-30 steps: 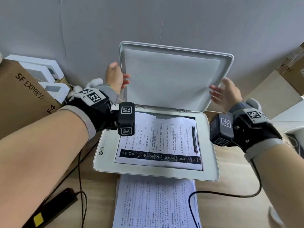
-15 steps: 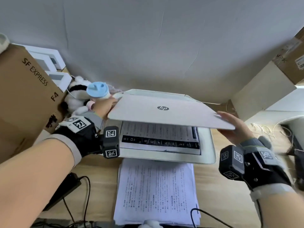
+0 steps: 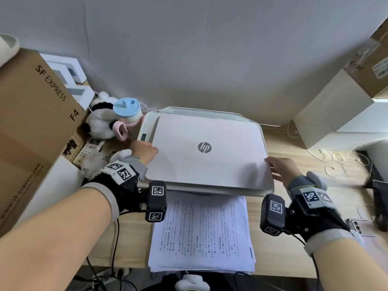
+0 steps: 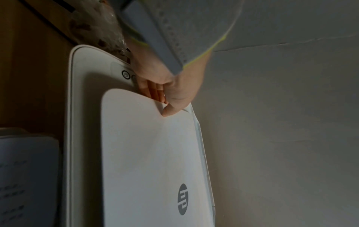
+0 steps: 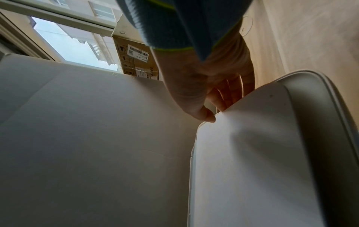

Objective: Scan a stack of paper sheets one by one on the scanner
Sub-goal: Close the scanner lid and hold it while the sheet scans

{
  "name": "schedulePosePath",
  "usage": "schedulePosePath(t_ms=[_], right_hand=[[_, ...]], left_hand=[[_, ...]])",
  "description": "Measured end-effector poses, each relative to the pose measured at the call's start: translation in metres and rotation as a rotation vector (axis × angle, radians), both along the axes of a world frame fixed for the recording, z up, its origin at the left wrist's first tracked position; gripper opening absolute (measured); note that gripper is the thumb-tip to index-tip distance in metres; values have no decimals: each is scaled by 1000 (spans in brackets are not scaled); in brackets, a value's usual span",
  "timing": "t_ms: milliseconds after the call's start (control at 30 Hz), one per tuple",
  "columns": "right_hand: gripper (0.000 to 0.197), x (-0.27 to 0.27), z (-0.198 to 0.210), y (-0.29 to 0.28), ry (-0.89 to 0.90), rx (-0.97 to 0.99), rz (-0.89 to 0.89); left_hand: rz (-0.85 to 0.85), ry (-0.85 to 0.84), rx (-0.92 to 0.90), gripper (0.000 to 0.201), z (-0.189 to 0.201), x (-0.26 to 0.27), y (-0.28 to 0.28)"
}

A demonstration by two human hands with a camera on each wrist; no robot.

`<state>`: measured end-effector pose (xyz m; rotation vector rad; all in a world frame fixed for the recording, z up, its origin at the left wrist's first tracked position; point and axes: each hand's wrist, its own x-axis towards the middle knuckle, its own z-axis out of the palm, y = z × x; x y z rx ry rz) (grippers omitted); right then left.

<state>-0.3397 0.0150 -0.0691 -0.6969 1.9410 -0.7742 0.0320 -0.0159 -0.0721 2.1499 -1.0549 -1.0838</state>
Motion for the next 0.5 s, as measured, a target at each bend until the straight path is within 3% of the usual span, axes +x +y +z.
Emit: schedulePosePath(t_ms=[67, 300, 500], right_hand=[[20, 1, -3, 0, 58, 21, 19], [23, 5, -8, 5, 169, 13, 93], [26, 6, -15, 10, 248, -84, -12]], left_hand=[[-17, -16, 15, 38, -2, -1, 3], [-109, -139, 11, 48, -5, 1, 6], [-64, -368, -31, 56, -11, 16, 11]])
